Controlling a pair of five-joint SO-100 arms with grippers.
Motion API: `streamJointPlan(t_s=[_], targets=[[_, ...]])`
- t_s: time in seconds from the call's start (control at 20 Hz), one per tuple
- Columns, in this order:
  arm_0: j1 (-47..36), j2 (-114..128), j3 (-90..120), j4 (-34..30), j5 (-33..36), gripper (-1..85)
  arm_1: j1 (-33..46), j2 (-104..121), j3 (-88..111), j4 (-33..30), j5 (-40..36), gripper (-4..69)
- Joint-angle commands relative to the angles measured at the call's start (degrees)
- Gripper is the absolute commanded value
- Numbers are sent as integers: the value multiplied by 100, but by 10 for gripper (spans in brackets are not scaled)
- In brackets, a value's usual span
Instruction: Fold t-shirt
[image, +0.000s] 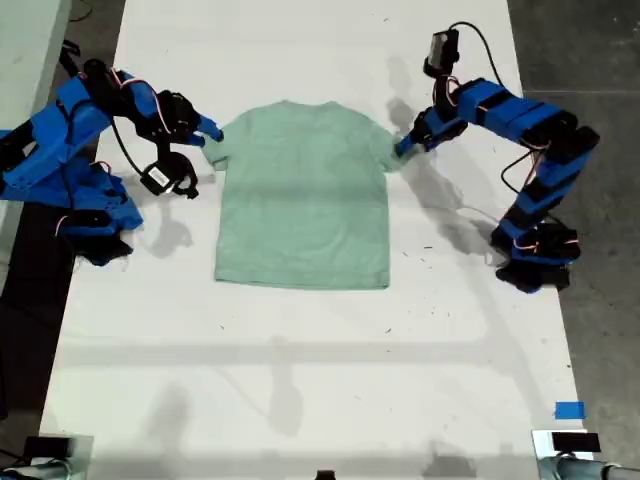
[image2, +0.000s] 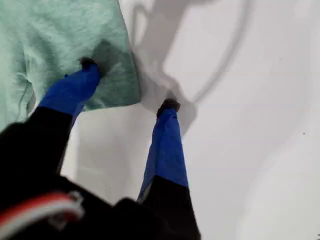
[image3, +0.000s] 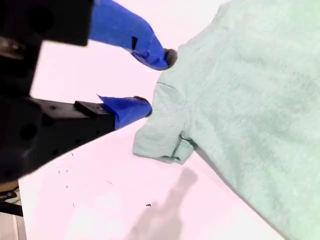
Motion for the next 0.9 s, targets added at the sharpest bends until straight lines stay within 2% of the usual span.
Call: streamJointPlan(t_s=[0.0, 0.05, 0.1, 0.3, 0.35, 0.5, 0.55, 0.7, 0.85], targets=[[-141, 9, -9, -176, 35, 144, 62, -176, -439, -123, -70, 178], [-149, 9, 9, -185, 44, 144, 53, -246, -580, -18, -9, 68], [-167, 9, 18, -193, 44, 144, 53, -343, -703, 70, 44, -5], [-167, 9, 44, -220, 53, 144, 88, -519, -993, 501, 141, -7], [-176, 9, 62, -220, 53, 144, 97, -475, -1134, 800, 149, -7], [-185, 9, 105, -246, 62, 144, 105, -70, -1881, 2268, 211, -6], [-185, 9, 123, -246, 62, 144, 114, 211, -2004, 2540, 255, -6], [-185, 9, 220, -325, 62, 144, -193, 483, -2558, 2856, 545, -6], [-185, 9, 264, -369, 62, 144, -870, 316, -3287, 2795, 1028, -6]])
